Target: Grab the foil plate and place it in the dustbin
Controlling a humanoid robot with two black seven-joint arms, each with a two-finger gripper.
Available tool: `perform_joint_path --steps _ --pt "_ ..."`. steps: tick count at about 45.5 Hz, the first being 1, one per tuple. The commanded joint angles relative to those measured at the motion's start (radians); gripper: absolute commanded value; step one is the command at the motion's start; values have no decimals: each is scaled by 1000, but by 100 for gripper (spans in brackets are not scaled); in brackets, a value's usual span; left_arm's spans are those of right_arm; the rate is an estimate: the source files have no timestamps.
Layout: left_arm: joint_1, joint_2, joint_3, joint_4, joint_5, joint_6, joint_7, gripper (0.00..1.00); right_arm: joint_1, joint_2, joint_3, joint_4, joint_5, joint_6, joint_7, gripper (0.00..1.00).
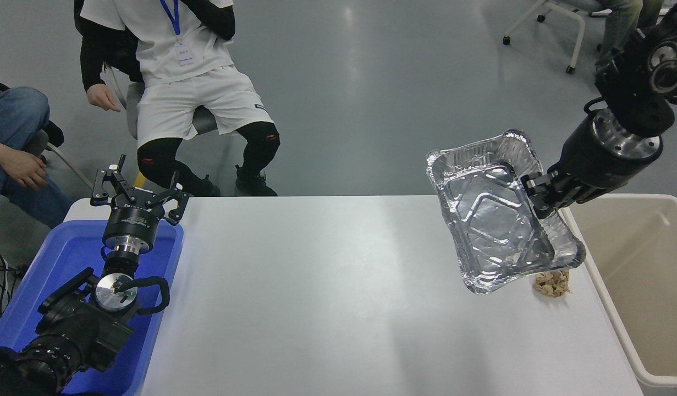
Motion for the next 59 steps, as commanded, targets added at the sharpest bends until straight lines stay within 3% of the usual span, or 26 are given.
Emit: perform_joint_path --steps 1,14,38,59 --pt "0 0 0 0 0 0 0 99 19 -15 -2 0 -22 1 0 0" --pt "0 0 0 0 0 0 0 99 -45 -109 -7 -59 -112 1 -2 0" --pt "0 0 0 0 0 0 0 99 -380 -301 2 -473 -100 1 0 0" --pt "0 0 -2 0 0 0 0 99 -983 -313 472 -1015 -68 1 1 0"
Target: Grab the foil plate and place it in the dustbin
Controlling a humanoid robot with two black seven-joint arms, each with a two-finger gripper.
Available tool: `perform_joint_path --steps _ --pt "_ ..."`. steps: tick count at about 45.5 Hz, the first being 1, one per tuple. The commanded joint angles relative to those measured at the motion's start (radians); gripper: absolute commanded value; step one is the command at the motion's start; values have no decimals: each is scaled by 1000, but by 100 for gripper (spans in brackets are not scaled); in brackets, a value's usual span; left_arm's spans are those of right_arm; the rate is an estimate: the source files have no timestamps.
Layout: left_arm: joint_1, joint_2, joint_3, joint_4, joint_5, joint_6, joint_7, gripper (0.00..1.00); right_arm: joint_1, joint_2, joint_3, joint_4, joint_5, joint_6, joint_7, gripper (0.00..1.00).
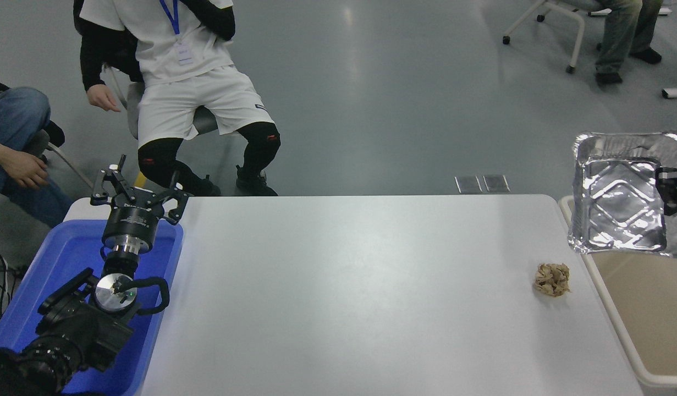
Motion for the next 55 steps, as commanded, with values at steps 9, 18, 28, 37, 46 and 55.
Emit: perform_joint_path --steps 9,18,28,37,46,55 --pt "0 0 0 0 0 0 0 99 -437 34 347 -376 15 0 1 0" --pt "0 0 0 0 0 0 0 99 -561 34 414 -382 59 -133 1 0" --pt "0 0 0 0 0 0 0 99 -719 143 424 -437 187 -529 1 0" --pt "0 0 0 0 -2 0 -2 99 -787 223 424 -476 213 -768 1 0" --pt "0 0 0 0 -2 0 -2 99 -814 261 424 -483 215 -841 3 0" --pt "0 0 0 0 -2 0 -2 99 -822 295 424 -500 241 -882 1 0"
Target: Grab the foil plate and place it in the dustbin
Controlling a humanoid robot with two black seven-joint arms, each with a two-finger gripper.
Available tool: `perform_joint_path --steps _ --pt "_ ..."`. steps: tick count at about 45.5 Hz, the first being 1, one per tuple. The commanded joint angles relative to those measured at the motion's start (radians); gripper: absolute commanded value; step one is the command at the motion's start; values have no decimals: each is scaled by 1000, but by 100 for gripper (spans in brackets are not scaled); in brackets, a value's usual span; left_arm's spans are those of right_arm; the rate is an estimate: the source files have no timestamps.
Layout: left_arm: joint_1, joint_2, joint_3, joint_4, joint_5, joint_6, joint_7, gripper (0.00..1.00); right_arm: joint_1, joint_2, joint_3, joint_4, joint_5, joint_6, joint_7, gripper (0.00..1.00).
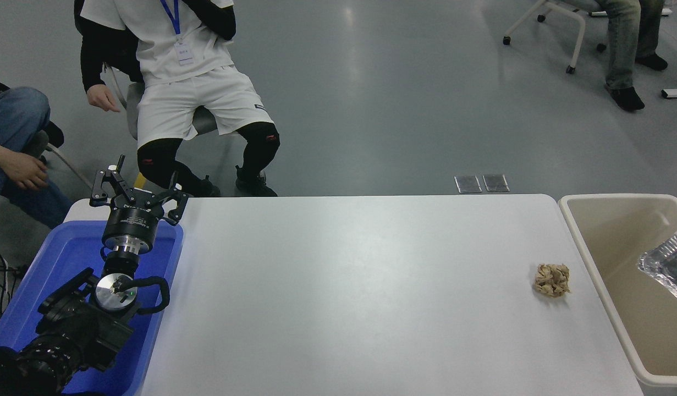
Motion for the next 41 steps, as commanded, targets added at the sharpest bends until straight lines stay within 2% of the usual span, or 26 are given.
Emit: perform_joint_path --steps 1,12,41 --pt "0 0 0 0 0 0 0 99 -32 54 3 -30 26 -93 -1 0" --pt "0 0 0 0 0 0 0 99 -67 128 1 -103 28 -107 0 0" --pt "0 0 0 0 1 0 0 99 -81 157 -11 -120 26 -157 2 0"
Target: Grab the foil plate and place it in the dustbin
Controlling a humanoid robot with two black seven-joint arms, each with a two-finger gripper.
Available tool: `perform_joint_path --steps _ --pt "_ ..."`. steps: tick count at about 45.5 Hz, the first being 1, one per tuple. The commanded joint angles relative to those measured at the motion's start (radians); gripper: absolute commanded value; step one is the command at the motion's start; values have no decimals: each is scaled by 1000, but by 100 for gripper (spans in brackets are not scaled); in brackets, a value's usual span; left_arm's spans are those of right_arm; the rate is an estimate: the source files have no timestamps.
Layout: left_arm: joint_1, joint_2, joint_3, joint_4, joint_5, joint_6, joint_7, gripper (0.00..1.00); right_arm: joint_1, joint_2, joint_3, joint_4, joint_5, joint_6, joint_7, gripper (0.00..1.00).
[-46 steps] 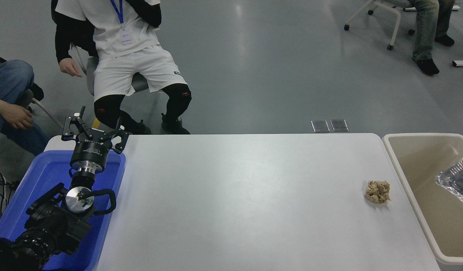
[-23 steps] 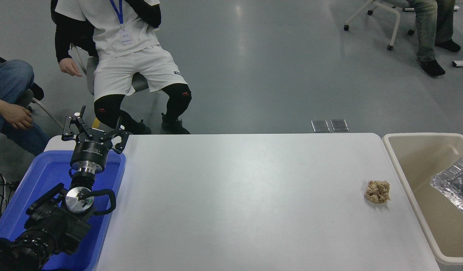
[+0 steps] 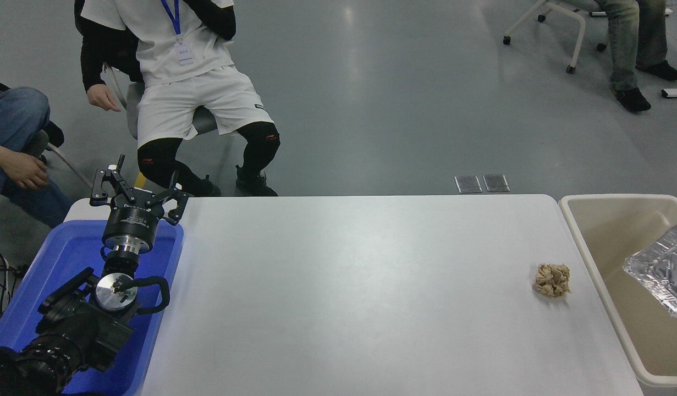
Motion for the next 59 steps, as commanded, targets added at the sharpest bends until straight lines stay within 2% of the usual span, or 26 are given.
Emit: perform_joint_path --steps 1,2,5,7,10,13,16,39,52,59 --pt "0 0 0 0 0 0 0 99 -12 10 -4 -5 -1 -18 2 0" --pt "0 0 0 0 0 0 0 99 -14 9 -4 -5 -1 -24 2 8" --pt "0 0 0 0 0 0 0 99 -18 -1 -6 -5 -1 -54 2 40" --pt "0 0 0 0 0 0 0 99 -18 -4 -6 -5 -1 -80 2 52" --pt "0 0 0 0 0 0 0 99 -18 -4 -6 -3 -1 -107 2 63" --pt "0 0 0 0 0 0 0 99 -17 -4 -6 -3 -1 -116 2 67" --pt "0 0 0 0 0 0 0 99 -17 -4 -6 -3 -1 -117 2 74" --pt "0 0 0 0 0 0 0 99 45 -13 -4 64 -19 -104 -1 75" --pt "0 0 0 0 0 0 0 99 192 -292 -9 529 -110 -104 -1 71" --pt "0 0 0 0 0 -2 0 99 282 -358 -78 676 -167 -102 -1 71"
